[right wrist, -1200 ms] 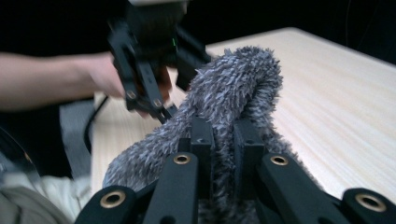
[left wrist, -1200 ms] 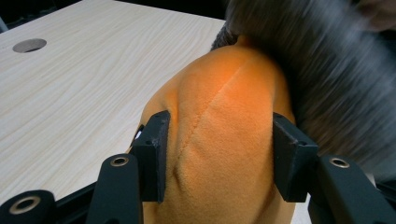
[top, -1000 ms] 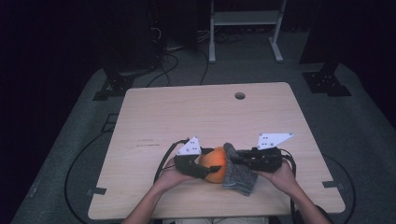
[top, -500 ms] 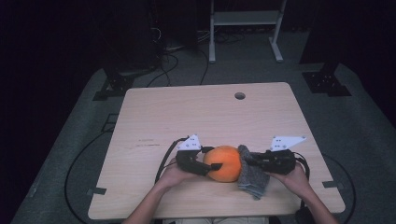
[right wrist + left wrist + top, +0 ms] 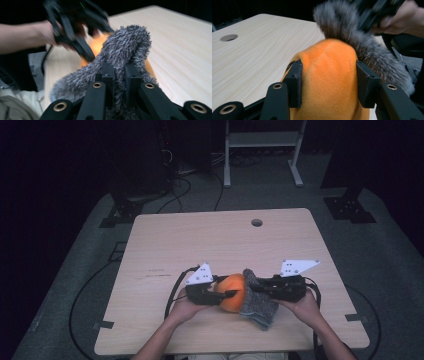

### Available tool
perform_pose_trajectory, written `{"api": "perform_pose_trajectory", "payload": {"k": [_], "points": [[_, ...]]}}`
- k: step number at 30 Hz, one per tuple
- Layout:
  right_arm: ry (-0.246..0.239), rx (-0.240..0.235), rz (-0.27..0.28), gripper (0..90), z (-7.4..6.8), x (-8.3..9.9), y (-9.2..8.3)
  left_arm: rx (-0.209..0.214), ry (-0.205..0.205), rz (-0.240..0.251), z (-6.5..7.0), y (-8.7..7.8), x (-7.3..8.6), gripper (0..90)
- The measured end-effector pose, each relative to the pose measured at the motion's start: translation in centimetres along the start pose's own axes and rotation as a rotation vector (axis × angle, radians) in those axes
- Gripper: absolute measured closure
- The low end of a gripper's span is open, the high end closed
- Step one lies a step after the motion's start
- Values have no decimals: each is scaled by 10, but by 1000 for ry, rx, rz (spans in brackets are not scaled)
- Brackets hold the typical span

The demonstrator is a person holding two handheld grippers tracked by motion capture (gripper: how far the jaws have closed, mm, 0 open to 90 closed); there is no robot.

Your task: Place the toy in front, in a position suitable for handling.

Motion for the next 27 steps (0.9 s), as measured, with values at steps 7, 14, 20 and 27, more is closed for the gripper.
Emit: {"api": "perform_pose_trajectory", "payload": {"k": [7,14,20,27], "points": [[42,8,-9,805,5,9,-4,-11,-22,-12,-4,-2,1,482],[29,-3,-10,807,5,7,6,17,-28,-27,-2,4,7,334],[36,2,-27,807,7,19,4,60,-80,-18,-7,7,11,103],[49,22,-43,807,11,28,-1,135,-47,-7,1,0,12,152]]}}
Point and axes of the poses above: each handheld gripper's, and its own axes: y roughly forward along the jaws, x roughly out of its underside, z roughly to its right, the point moved 10 cm from there along y, roughly forward along the jaws, and after that the axes turned 10 degrees about -x, right-handed, at the moved point
